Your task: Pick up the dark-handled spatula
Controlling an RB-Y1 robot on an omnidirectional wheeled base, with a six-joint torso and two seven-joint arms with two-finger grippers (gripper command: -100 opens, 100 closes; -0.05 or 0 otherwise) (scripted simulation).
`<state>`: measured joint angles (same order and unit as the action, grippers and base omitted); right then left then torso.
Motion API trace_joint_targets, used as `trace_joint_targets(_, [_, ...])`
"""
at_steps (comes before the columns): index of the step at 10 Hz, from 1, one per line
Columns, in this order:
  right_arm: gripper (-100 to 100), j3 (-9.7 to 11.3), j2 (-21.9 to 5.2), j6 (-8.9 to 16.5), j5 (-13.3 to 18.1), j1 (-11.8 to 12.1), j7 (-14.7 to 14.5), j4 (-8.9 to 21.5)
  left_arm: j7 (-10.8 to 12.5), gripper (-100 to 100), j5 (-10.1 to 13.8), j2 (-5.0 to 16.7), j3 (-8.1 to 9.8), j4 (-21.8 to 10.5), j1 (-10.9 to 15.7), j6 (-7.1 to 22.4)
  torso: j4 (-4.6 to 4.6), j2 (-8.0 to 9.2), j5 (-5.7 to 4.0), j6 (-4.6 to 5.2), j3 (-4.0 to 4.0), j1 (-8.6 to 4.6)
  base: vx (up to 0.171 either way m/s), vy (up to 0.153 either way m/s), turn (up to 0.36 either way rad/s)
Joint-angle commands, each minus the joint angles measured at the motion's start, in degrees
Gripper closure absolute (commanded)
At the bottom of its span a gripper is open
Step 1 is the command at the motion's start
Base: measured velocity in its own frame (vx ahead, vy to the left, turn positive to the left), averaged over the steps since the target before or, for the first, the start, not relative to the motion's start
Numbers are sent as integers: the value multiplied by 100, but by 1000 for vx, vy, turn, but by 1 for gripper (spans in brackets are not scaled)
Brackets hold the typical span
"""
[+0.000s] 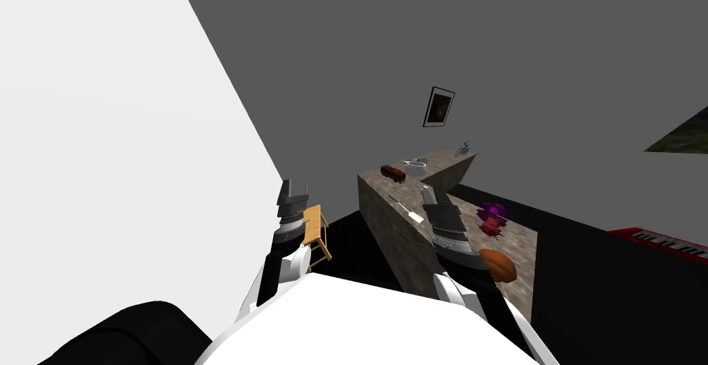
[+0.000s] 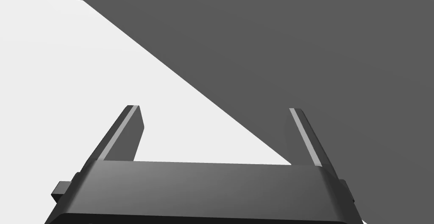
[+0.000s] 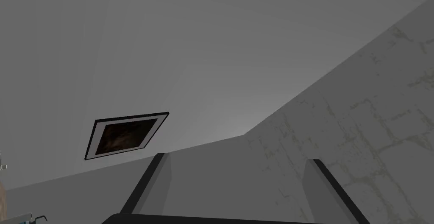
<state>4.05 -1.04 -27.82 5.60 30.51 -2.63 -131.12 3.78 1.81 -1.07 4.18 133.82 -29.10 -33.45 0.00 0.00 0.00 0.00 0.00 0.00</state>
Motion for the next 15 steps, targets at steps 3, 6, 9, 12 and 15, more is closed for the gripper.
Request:
trace_joint_targets(3, [-100,-125,-568,297,-46,-15,-57,-99,0,0,0,0,0,0,-1,0,-8,-38,5,-1,-21,24,106,74,66])
trace_joint_targets(6, [-100,-268,-1091,682,-93,-16,-111,-196,0,0,0,-1,-1,1,-1,0,-13,-57,9,-1,-33,37,161,108,90])
trace_joint_targets(9, [-100,-369,-1567,999,-125,1,-142,-260,0,0,0,0,0,1,-2,-1,-14,-57,7,0,-34,28,142,70,75])
trace_joint_targets(12, [-100,-463,-2051,1348,-153,38,-161,-317,0,0,0,0,0,1,-2,-1,-13,-52,6,1,-31,23,137,49,80])
trace_joint_targets(15, [-100,-504,-2410,1530,-165,66,-165,-342,0,0,0,0,0,0,-1,0,-10,-45,3,0,-26,15,110,30,62])
